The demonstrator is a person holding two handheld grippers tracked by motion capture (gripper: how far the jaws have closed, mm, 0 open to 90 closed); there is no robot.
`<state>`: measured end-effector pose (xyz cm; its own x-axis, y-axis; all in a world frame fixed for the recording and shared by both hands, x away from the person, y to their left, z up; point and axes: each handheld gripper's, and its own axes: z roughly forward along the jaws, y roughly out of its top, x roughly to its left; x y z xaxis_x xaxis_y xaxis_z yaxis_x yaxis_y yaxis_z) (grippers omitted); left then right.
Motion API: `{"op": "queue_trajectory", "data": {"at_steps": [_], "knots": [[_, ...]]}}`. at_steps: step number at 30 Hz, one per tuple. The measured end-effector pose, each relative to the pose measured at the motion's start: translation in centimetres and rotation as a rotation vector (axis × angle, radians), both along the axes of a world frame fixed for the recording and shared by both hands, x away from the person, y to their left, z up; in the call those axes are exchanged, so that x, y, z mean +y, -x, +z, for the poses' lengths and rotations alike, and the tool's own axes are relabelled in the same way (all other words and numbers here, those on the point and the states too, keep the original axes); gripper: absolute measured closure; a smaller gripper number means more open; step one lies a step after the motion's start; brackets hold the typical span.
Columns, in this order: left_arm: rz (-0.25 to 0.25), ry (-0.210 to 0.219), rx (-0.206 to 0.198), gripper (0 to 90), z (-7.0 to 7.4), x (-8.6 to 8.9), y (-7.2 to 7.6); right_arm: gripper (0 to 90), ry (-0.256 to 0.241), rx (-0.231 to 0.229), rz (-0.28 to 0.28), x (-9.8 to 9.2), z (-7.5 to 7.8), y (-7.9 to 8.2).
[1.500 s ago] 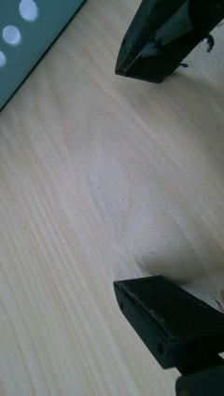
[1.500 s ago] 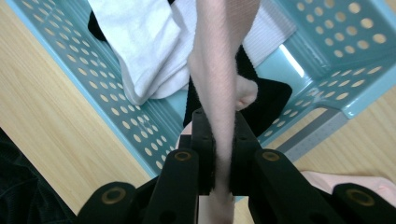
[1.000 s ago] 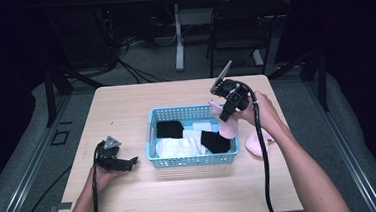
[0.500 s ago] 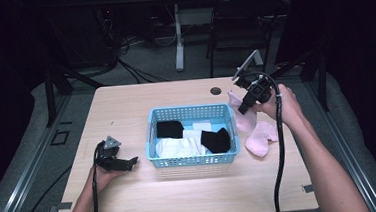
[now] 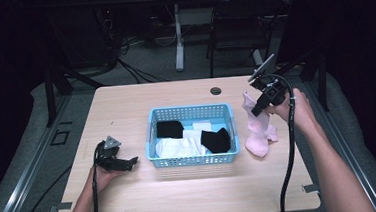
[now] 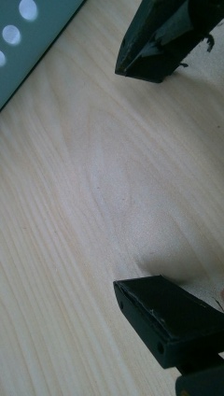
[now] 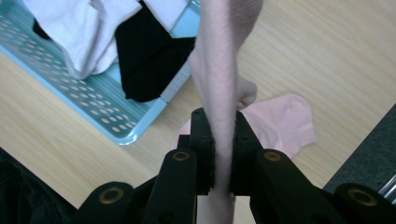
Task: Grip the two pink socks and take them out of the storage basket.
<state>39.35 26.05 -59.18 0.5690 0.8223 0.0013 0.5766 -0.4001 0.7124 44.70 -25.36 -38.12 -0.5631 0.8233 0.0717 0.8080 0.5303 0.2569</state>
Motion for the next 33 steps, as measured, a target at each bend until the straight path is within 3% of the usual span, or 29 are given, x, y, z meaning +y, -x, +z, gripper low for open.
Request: {"op": "queue_trajectory", "data": {"at_steps": [4,7,9,10,12,20,26,29,33], "knots": [[0.002,0.000,-0.002,0.5,0.0,0.0,0.0,82.8,-0.037,0.029,-0.056,-1.6,-2.7,-0.6],[0.002,0.000,-0.002,0.5,0.0,0.0,0.0,82.6,-0.038,0.040,-0.073,-2.0,-3.8,-0.8],[0.002,-0.001,-0.002,0.5,0.0,0.0,0.0,82.1,-0.039,0.058,-0.092,-2.4,-5.7,-0.9],[0.002,-0.001,-0.002,0.5,0.0,0.0,0.0,82.1,-0.039,0.058,-0.092,-2.4,-5.7,-0.9],[0.002,-0.001,-0.002,0.5,0.0,0.0,0.0,80.7,-0.067,0.089,-0.101,-2.6,-7.6,-1.1],[0.001,0.000,-0.002,0.5,0.0,0.0,0.0,80.8,-0.042,0.105,-0.124,-2.2,-11.4,-1.5],[0.001,0.000,-0.002,0.5,0.0,0.0,0.0,73.4,-0.042,0.109,-0.129,-2.2,-12.5,-1.7],[0.001,0.000,-0.002,0.5,0.0,0.0,0.0,56.8,-0.021,0.093,-0.135,-2.4,-12.1,-1.7],[0.002,0.000,-0.002,0.5,0.0,0.0,0.0,43.2,0.009,0.041,-0.171,-2.9,-11.0,-1.4]]}}
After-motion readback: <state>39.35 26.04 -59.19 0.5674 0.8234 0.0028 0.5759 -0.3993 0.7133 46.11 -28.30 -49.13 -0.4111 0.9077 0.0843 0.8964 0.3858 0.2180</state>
